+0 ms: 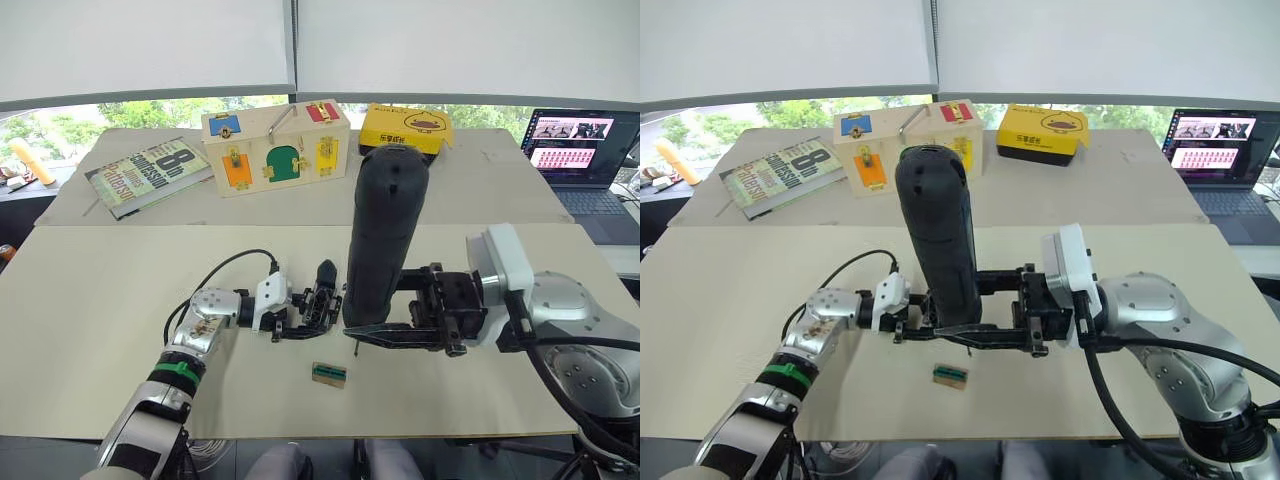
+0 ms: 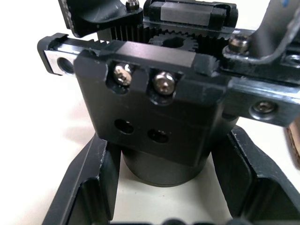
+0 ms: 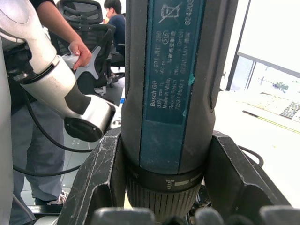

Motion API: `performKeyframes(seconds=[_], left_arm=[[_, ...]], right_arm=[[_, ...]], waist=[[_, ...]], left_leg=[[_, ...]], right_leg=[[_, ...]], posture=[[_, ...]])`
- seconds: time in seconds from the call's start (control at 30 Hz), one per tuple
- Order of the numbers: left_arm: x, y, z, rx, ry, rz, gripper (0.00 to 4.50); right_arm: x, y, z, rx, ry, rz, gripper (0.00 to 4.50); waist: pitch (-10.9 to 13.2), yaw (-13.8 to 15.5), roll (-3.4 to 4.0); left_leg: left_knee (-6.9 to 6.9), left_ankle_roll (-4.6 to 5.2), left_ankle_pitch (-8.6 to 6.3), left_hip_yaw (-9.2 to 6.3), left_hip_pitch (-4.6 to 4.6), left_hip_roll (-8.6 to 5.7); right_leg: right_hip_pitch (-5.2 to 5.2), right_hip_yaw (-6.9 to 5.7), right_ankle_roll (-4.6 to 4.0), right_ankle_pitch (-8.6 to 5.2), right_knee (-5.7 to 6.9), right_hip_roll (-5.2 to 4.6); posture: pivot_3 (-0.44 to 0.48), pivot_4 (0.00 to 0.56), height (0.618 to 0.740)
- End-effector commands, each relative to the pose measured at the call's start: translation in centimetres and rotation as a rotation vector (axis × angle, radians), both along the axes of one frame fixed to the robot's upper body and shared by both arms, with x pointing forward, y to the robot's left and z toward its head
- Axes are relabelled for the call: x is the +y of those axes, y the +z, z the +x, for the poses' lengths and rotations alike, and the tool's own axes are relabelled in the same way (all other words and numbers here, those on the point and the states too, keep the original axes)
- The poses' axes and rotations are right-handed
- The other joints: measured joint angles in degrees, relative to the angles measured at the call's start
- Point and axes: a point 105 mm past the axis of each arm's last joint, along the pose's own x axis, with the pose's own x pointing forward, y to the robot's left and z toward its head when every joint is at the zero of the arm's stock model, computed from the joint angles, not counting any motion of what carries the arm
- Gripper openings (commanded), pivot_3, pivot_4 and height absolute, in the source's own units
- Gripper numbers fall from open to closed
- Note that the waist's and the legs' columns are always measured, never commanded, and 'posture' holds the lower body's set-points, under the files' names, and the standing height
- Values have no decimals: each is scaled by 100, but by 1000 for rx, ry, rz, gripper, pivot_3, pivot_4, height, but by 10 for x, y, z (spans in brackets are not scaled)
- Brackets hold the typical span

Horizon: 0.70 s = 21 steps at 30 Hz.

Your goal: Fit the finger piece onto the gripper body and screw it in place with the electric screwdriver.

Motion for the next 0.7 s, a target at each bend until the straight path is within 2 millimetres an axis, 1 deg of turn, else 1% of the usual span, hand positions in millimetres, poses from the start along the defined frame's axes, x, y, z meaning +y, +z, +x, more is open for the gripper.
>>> performKeyframes(seconds=[0.03, 0.1, 0.17, 0.2, 0.33, 0.43, 0.6, 0.7], left_arm=[[-2, -8, -3, 22, -15, 23, 2293], [-1, -7, -1, 22, 5, 10, 3337], [1, -7, -3, 23, 17, 2, 4211], [2, -7, -2, 17, 34, -8, 4479], [14, 0, -5, 13, 93, -68, 4479], [25, 6, -14, 7, 141, -112, 4479], [27, 9, -31, 0, 190, -119, 4479], [26, 11, -32, 4, 248, -123, 4479]], right_arm=[[-1, 12, -9, -54, 15, 27, 1912], [-1, 12, -9, -54, 13, 27, 1912], [-1, 12, -10, -54, 13, 27, 1912], [-1, 12, -10, -54, 13, 29, 1912], [1, 12, -11, -54, 15, 32, 1912], [1, 11, -11, -55, 14, 34, 1912], [1, 11, -12, -55, 10, 37, 1912], [1, 11, -10, -57, -1, 46, 1912]], waist=[[0, 5, 0], [0, 8, 0], [0, 7, 0], [0, 2, 0], [0, -20, 0], [0, -57, 0], [0, -21, 0], [3, 21, -3]], left_leg=[[0, 0, 0, 0, 0, 0], [0, 0, 0, -1, 0, 0], [1, 0, 0, -1, -1, 0], [1, 0, 0, 0, -1, 0], [0, 0, 0, 0, -1, 1], [-4, 0, 0, 1, -1, 4], [-1, 0, 0, 1, 0, 5], [0, 0, 0, 0, -1, 3]], right_leg=[[0, 0, 0, 0, 0, 0], [0, 0, 0, 0, 1, -1], [0, 1, 1, 0, 1, -1], [0, 1, 1, 0, 1, -1], [-1, 2, 1, 0, 2, 0], [-6, 5, 0, 0, 3, 4], [-5, 7, 0, 0, 4, 6], [-2, 6, 0, 0, 2, 3]], posture=[[0, 150, 740], [0, 150, 740], [0, 150, 740], [0, 150, 740], [0, 150, 740], [0, 150, 740], [0, 150, 740], [0, 150, 740]])
